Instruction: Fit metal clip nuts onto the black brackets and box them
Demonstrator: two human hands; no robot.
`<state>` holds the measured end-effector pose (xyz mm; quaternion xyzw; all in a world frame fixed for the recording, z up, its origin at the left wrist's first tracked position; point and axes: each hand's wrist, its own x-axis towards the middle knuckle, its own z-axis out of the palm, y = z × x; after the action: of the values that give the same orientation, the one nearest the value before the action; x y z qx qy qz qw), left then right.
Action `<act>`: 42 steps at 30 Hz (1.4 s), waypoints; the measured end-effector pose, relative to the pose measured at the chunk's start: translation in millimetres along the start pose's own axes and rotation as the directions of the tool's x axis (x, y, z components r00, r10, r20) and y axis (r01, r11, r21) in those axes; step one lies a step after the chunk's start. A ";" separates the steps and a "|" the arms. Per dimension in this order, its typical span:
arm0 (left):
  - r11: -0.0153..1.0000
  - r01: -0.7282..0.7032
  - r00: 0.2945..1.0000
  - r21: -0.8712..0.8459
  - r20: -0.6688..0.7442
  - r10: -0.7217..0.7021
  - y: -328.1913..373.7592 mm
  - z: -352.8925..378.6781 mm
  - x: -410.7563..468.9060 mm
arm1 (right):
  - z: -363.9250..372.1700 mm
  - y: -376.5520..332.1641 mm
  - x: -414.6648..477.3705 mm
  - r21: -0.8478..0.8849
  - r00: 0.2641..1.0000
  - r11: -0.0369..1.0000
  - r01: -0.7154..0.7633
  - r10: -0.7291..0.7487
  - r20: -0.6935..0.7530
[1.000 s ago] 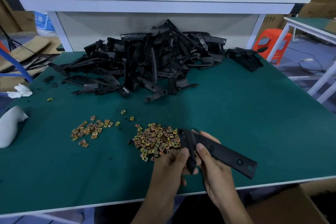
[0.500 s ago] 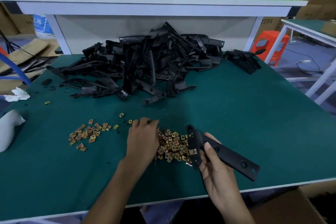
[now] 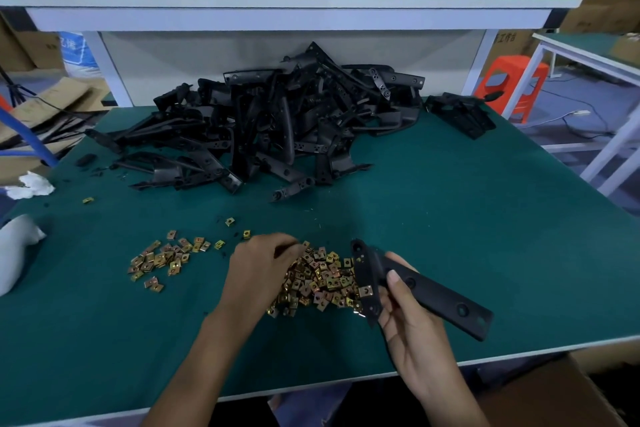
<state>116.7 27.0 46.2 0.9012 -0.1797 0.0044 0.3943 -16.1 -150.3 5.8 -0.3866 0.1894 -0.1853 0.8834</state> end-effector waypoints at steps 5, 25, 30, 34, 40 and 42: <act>0.963 0.107 0.994 -0.246 0.014 -0.107 2.4 -0.6 -16.0 | 2.0 -0.4 -2.1 -0.004 1.000 1.000 0.011 -0.011 0.028; 0.502 0.404 0.915 -0.765 0.339 -0.220 39.0 30.1 -48.4 | 2.9 -2.3 -5.4 0.005 0.999 1.000 -0.025 0.025 0.031; 0.495 0.428 0.904 -0.757 0.363 -0.226 42.3 29.3 -48.7 | 2.2 -2.1 -4.2 -0.003 0.999 1.000 -0.019 0.019 0.040; 0.371 0.508 0.858 -0.777 0.421 -0.293 46.4 28.3 -48.3 | -0.1 -0.8 -3.4 -0.025 0.999 0.999 -0.022 0.023 0.046; 0.276 0.546 0.834 -0.791 0.481 -0.270 56.0 32.9 -52.9 | 0.3 -0.5 -4.5 -0.048 0.998 0.999 0.006 -0.002 0.070; 0.238 0.550 0.829 -0.801 0.487 -0.275 57.3 33.4 -53.4 | 0.4 -0.2 -4.8 -0.050 0.997 0.999 0.012 -0.008 0.075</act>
<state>43.6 -15.5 55.9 0.5288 0.0484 -0.3125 0.7876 -20.0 -147.9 7.1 -0.4164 0.1588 -0.1702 0.8789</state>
